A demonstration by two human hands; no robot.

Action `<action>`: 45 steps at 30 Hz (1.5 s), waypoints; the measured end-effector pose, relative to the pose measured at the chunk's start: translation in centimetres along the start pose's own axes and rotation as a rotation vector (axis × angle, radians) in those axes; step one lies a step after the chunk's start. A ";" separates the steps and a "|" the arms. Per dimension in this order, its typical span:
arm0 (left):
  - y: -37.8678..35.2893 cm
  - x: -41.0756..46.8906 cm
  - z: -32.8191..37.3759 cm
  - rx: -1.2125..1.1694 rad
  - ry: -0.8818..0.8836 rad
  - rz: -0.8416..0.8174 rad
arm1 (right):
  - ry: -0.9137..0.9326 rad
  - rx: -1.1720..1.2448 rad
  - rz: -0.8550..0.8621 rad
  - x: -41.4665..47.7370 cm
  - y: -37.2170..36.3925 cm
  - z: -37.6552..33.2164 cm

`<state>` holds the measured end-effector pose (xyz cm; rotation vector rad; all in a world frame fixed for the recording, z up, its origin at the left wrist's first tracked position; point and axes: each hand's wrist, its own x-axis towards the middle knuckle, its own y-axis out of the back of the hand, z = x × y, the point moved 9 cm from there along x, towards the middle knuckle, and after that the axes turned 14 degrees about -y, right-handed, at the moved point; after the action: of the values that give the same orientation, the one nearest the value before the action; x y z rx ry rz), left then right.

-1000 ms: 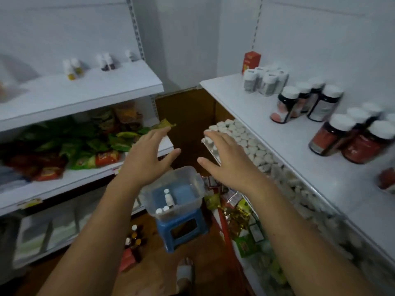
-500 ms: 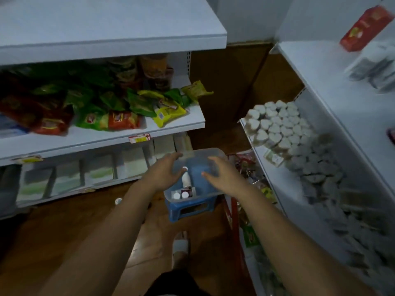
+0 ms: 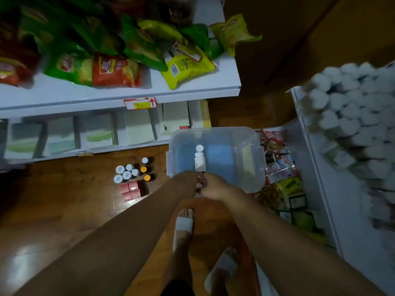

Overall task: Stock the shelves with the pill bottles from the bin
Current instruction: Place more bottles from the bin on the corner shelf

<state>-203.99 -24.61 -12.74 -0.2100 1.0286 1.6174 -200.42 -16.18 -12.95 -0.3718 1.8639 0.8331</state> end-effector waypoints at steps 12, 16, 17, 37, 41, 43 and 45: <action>0.6 0.8 -1.1 0.087 0.052 -0.073 | 0.071 -0.032 -0.081 3.0 -1.3 0.4; 2.4 -0.5 0.0 0.014 0.023 0.023 | 0.110 0.167 -0.109 1.6 0.2 0.1; 3.5 -1.0 0.2 -0.028 0.013 0.084 | 0.126 0.226 -0.086 1.0 1.4 0.1; 33.3 -24.4 31.2 -1.245 -0.756 0.731 | 0.815 1.390 0.137 -42.3 29.0 -8.6; 34.1 -27.4 35.5 -1.294 -0.901 0.679 | 0.816 1.399 0.143 -47.0 29.6 -8.0; 34.2 -28.5 37.1 -1.231 -0.934 0.697 | 0.766 1.387 0.185 -48.4 29.9 -7.4; 34.4 -29.5 38.4 -1.208 -0.948 0.725 | 0.759 1.358 0.235 -49.8 30.5 -7.0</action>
<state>-209.41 -17.16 45.97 0.1745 -0.7698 2.4240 -201.42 -4.89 44.75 0.4747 2.7181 -0.6521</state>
